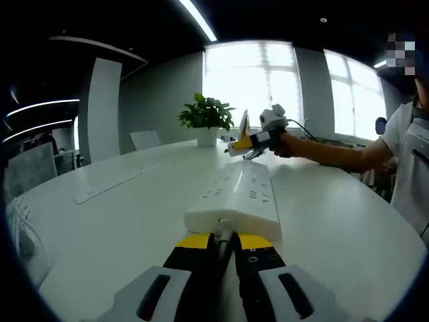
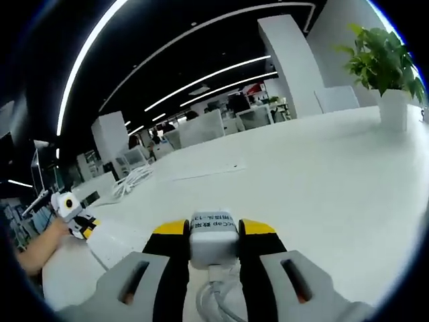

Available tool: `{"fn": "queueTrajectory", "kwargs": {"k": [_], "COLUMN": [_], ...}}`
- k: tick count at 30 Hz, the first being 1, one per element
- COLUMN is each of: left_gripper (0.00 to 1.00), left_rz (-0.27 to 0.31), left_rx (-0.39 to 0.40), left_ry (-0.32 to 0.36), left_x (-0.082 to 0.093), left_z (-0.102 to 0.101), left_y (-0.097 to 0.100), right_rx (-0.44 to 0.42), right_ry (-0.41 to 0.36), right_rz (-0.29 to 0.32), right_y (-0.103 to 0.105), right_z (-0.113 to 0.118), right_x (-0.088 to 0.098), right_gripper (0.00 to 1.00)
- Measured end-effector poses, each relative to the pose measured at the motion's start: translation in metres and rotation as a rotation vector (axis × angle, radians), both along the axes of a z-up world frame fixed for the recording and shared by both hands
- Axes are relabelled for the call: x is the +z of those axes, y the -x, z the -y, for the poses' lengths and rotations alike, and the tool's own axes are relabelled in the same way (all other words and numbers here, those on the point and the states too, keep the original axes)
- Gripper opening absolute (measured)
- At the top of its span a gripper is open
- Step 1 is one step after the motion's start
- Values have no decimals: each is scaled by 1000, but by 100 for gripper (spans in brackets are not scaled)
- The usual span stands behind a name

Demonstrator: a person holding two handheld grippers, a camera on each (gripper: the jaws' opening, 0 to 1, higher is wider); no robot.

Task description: Straighten the power strip on the desk, plug the charger into it

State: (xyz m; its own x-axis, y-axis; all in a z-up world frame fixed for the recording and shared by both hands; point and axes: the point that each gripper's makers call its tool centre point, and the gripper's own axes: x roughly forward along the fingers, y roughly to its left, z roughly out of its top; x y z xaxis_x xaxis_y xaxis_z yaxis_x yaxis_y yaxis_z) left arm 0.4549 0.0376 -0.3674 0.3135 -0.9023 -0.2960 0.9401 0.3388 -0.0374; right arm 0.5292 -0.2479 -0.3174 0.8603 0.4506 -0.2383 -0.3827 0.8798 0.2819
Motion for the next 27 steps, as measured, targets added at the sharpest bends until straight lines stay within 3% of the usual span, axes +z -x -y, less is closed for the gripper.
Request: {"fn": "queueTrajectory", "kwargs": {"k": [8, 15, 27], "left_gripper": [15, 15, 15], "left_rz": [3, 2, 2], "left_rx": [1, 1, 1], "left_ry": [2, 3, 3], "left_x": [0, 0, 0], "left_z": [1, 0, -1], "left_y": [1, 0, 0], "right_rx": [11, -4, 75], "right_ry": [50, 42, 123], "right_rz": [-14, -9, -121], "right_y": [3, 4, 20], "right_z": [-11, -6, -18], "right_x": [-9, 14, 27], "right_gripper": [27, 27, 27]}}
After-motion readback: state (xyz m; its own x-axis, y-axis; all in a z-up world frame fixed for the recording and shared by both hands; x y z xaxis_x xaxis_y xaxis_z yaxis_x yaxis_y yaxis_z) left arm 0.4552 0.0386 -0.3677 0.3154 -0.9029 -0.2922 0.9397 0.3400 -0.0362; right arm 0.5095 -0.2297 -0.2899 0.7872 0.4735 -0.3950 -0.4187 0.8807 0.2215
